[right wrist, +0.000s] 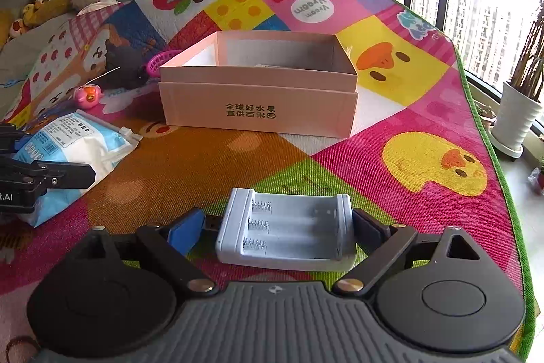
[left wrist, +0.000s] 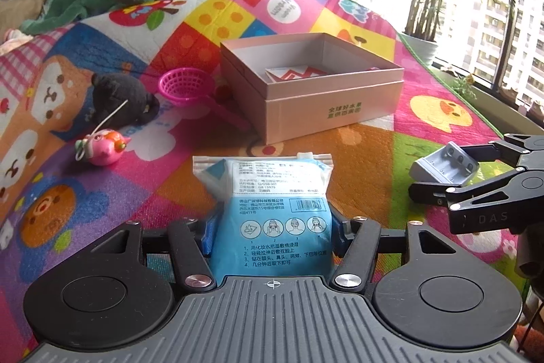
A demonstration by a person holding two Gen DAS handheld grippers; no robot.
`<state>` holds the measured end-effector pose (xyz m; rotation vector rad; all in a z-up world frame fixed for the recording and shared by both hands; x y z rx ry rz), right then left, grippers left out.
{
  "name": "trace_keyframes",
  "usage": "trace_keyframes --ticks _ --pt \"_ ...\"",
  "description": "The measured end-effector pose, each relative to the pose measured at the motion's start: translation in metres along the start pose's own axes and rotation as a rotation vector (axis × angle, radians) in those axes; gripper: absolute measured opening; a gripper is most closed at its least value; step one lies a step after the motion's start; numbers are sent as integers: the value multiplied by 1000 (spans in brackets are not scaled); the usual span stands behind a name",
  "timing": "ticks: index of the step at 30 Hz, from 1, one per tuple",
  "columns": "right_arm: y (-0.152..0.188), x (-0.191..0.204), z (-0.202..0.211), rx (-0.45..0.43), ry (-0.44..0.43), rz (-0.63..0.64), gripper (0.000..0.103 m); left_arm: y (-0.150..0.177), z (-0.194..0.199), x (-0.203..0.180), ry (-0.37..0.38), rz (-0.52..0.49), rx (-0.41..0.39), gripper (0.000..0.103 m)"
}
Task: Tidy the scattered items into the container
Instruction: 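Lift the blue bag with the left gripper while the right holds the charger, then drop the blue bag into the box with the left gripper while the right releases the charger inside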
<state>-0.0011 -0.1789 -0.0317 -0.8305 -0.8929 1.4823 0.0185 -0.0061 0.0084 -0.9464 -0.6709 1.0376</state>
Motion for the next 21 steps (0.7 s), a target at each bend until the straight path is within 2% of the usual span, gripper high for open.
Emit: trace_keyframes --ticks 3,12,15,18,21 --pt "-1 3 22 -20 4 17 92 -2 15 -2 14 -23 -29 64" --pt "-29 10 67 -189 85 13 92 -26 21 -1 76 23 -99 64" --pt "-27 14 68 -207 76 17 92 -47 11 -1 77 18 -110 64" --pt "-27 16 65 -203 52 29 92 -79 3 -3 79 4 -162 64" --pt "-31 14 63 -209 17 18 92 -116 -12 -6 114 2 -206 64"
Point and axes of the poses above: each gripper's, at about its wrist camera, not at the fingertips, and z roughly against the way its jaws point, x to its left, y to its underside, the point moved 3 cm from there along -z, roughly the way its jaws point, and after that the axes turned 10 degrees about -x, right-handed, at the moved point
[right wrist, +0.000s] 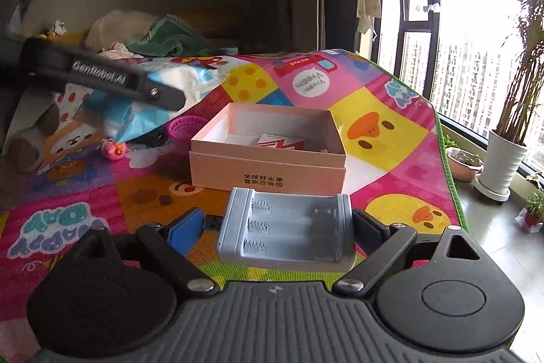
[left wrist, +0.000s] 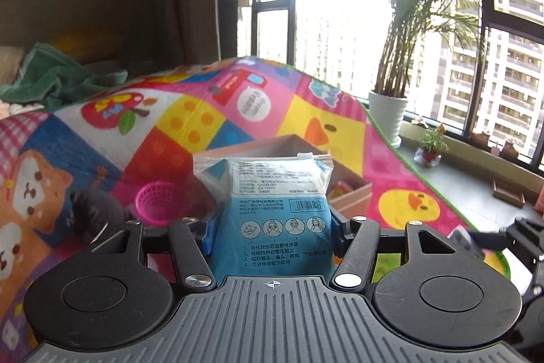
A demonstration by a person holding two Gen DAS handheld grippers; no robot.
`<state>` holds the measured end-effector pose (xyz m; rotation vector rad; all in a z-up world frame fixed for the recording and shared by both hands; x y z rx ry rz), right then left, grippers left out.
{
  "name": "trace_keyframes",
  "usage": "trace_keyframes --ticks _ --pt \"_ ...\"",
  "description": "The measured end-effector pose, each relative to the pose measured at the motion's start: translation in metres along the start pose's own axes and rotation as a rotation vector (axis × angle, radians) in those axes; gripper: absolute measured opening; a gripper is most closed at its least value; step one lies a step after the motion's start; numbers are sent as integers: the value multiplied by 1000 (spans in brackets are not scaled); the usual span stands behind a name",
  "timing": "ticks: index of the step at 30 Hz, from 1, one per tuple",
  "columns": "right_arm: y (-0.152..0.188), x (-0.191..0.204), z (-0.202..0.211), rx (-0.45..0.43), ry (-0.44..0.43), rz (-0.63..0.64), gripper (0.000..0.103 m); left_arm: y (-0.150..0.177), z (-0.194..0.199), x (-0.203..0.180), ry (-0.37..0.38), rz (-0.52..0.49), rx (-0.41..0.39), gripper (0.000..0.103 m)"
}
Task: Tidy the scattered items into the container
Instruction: 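Drop the blue bag into the box with the left gripper while the right releases the charger inside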
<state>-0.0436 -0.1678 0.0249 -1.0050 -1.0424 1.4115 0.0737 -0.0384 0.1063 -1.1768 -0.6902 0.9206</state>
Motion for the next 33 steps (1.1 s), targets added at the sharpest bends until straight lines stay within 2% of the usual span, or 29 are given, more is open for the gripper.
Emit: trace_keyframes --ticks 5,7,8,11,14,18,22,27,33 --pt "-4 -2 -14 25 -61 -50 92 -49 -54 -4 22 -61 -90 64" --pt "-4 1 -22 40 -61 -39 92 -58 -78 -7 14 -116 -140 77" --pt "-4 3 -25 47 -57 -31 92 -58 -91 -7 10 -134 -125 92" --pt "-1 8 -30 64 -53 -12 92 -43 -104 1 -12 -117 -73 94" --pt "2 8 -31 80 -60 10 92 -12 -87 19 -20 -57 -26 96" --pt "-4 7 -38 96 -51 53 92 39 -43 51 -91 12 50 99" --pt "-24 7 -47 75 -47 135 92 82 -2 78 -150 86 104 101" --pt "-64 9 -78 57 -60 198 92 101 28 92 -162 201 55 103" --pt "-120 5 -149 53 -68 141 92 108 23 97 -137 303 3 103"
Point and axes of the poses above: each gripper's, at about its wrist camera, not at the fingertips, and z roughly against the way its jaws point, x to its left, y to its underside, the point moved 3 cm from there along -z, roughly the way its jaws point, and after that the axes turned 10 degrees about -x, right-handed, at the moved point
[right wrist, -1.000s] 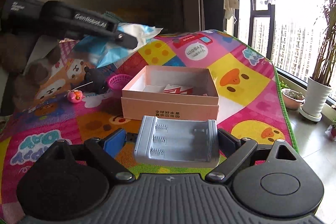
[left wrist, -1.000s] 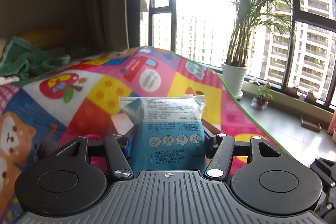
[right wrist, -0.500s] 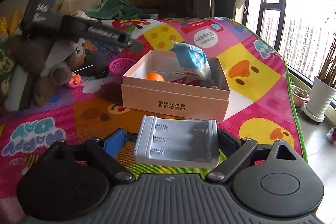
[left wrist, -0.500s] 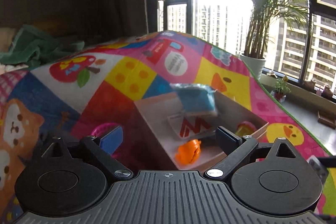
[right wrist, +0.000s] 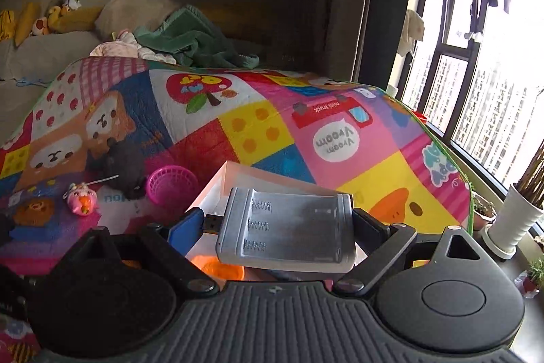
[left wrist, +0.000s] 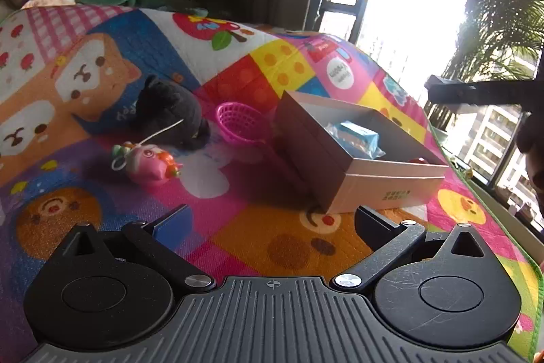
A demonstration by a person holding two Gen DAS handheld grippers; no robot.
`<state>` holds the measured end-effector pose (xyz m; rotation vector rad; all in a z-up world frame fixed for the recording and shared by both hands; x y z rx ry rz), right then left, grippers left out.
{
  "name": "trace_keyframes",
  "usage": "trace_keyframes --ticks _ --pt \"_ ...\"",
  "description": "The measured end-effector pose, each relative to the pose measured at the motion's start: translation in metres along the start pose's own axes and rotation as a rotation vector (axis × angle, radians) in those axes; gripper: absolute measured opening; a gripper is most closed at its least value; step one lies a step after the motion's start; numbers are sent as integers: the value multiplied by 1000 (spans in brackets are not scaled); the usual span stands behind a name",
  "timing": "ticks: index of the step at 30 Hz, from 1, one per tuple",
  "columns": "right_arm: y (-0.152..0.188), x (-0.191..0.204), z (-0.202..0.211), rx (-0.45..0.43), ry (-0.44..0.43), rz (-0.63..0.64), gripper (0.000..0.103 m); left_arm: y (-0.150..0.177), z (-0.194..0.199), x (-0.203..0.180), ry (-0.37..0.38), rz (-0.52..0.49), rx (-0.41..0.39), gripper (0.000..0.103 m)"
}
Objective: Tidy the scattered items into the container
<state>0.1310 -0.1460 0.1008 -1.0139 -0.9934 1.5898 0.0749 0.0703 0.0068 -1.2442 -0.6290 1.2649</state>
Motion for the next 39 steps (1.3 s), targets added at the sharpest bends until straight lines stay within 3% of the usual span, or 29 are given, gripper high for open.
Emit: trace_keyframes --ticks 7,15,21,24,28,29,31,36,39 --pt "-36 1 -88 15 -25 -68 98 6 -2 15 32 103 -13 103" --pt "-44 32 -96 -8 -71 1 103 7 -2 21 51 149 -17 103" --pt "-34 65 -99 11 -90 75 102 4 4 27 5 167 -63 103" --pt "-21 85 -102 52 -91 155 91 -1 13 32 -92 143 -134 103" --pt "5 129 -107 121 -160 344 57 -9 26 52 -316 147 -214 103" --pt "13 143 -109 143 -196 383 55 -10 27 59 -353 166 -217 103" --pt "25 165 -116 163 -232 444 55 -11 27 70 -391 207 -206 103" --pt "35 196 -147 202 -222 501 51 -10 26 78 -412 241 -184 103" --pt "43 203 -164 224 -179 559 32 -8 25 76 -402 232 -179 103"
Point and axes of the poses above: each gripper's, at about its wrist camera, not at the fingertips, and z roughly against the way its jaws point, x to its left, y to its underside, the point moved 3 cm from there along -z, roughly the way its jaws point, and after that the axes turned 10 degrees about -x, right-handed, at the moved point
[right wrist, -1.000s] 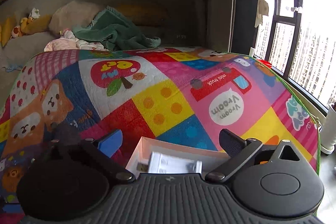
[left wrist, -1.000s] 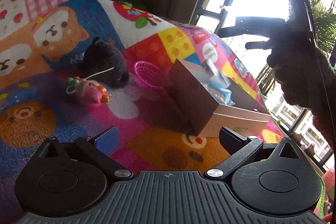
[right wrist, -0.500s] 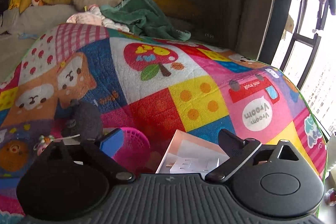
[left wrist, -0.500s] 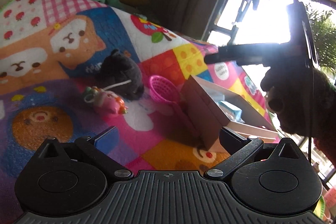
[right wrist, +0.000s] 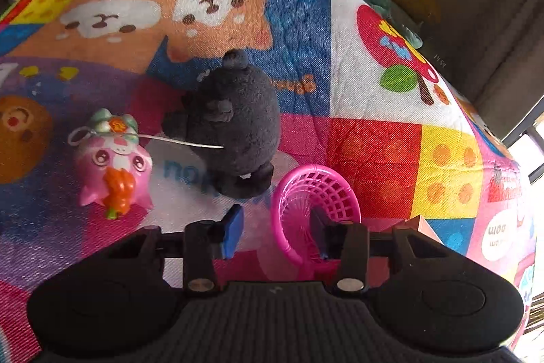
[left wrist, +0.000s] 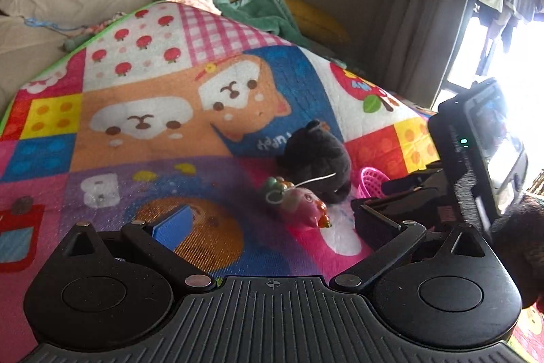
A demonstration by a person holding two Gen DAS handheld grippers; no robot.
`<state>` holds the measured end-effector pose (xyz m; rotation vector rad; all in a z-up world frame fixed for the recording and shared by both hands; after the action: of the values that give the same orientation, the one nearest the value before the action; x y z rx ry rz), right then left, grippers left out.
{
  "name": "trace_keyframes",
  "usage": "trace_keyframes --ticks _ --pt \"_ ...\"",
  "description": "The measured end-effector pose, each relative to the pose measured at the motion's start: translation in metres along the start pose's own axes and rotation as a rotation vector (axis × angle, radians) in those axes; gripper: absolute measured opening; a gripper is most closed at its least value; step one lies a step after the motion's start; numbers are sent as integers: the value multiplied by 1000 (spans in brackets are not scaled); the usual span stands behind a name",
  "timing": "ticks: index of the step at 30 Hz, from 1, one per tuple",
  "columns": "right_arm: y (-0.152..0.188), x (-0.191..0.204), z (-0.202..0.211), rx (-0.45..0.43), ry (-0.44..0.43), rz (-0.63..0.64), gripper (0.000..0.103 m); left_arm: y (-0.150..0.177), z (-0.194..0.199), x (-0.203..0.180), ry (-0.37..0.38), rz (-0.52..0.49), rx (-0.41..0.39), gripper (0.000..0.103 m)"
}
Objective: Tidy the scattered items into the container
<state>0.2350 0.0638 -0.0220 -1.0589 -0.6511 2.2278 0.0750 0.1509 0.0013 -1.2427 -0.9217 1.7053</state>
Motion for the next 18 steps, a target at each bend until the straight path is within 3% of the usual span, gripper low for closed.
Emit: trace_keyframes --ticks 1,2,6,13,15,18 --pt "1 -1 -2 15 3 -3 17 0 -1 0 3 2 4 103" --pt "2 -3 -1 18 3 -17 10 1 -1 0 4 8 9 103" --pt "6 -23 50 -75 -22 -147 5 1 -4 5 2 35 23 103" --pt "53 -48 177 -190 -211 -466 5 1 1 0 40 22 9 103" --pt "74 -44 195 -187 -198 -482 5 2 1 -9 63 -11 18 103" --pt "105 -35 208 -156 -96 -409 5 6 0 -33 151 -103 88 103"
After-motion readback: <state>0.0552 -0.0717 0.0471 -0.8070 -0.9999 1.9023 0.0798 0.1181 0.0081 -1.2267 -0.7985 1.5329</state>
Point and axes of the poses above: each gripper's, at about its wrist camera, not at the fingertips, and z roughly against the way its jaws point, x to its left, y to its underside, the point moved 3 cm from there along -z, roughly the way its jaws point, and after that the axes turned 10 degrees about -x, right-handed, at the moved point
